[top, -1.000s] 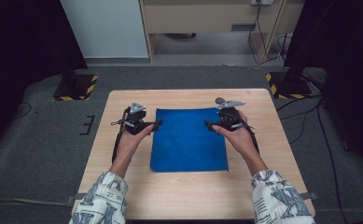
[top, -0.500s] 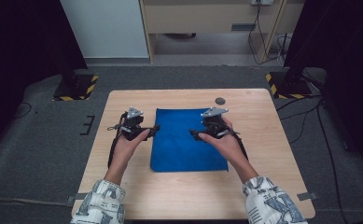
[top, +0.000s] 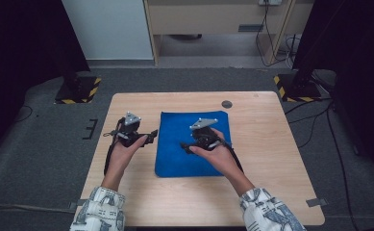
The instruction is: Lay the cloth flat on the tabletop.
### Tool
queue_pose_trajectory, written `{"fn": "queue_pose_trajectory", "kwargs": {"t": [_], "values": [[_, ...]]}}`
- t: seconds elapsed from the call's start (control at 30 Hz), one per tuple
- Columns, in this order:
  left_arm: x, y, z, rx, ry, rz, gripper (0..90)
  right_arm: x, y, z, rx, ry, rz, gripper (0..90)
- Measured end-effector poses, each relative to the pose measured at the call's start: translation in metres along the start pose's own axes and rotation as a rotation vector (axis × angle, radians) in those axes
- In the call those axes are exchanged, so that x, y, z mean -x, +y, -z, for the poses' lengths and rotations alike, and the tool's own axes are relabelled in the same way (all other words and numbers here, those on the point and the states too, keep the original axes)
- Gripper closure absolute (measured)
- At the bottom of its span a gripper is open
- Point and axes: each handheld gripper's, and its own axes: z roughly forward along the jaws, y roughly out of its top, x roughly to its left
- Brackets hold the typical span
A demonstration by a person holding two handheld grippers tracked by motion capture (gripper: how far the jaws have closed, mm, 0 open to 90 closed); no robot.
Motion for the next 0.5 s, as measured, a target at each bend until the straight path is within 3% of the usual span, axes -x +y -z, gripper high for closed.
{"fn": "queue_pose_trajectory", "kwargs": {"t": [0.23, 0.47, 0.5], "values": [[-0.017, -0.006, 0.007, 0.004, 0.018, 0.036, 12.3, -0.023, 0.0, -0.015, -0.024, 0.034, 0.04, 26.2], [-0.022, -0.008, 0.008, 0.001, 0.025, 0.045, 12.2, -0.043, -0.001, -0.025, -0.046, 0.061, 0.084, 31.3], [-0.022, -0.008, 0.008, 0.0, 0.023, 0.043, 12.1, -0.051, -0.002, -0.028, -0.057, 0.077, 0.097, 33.7]]}}
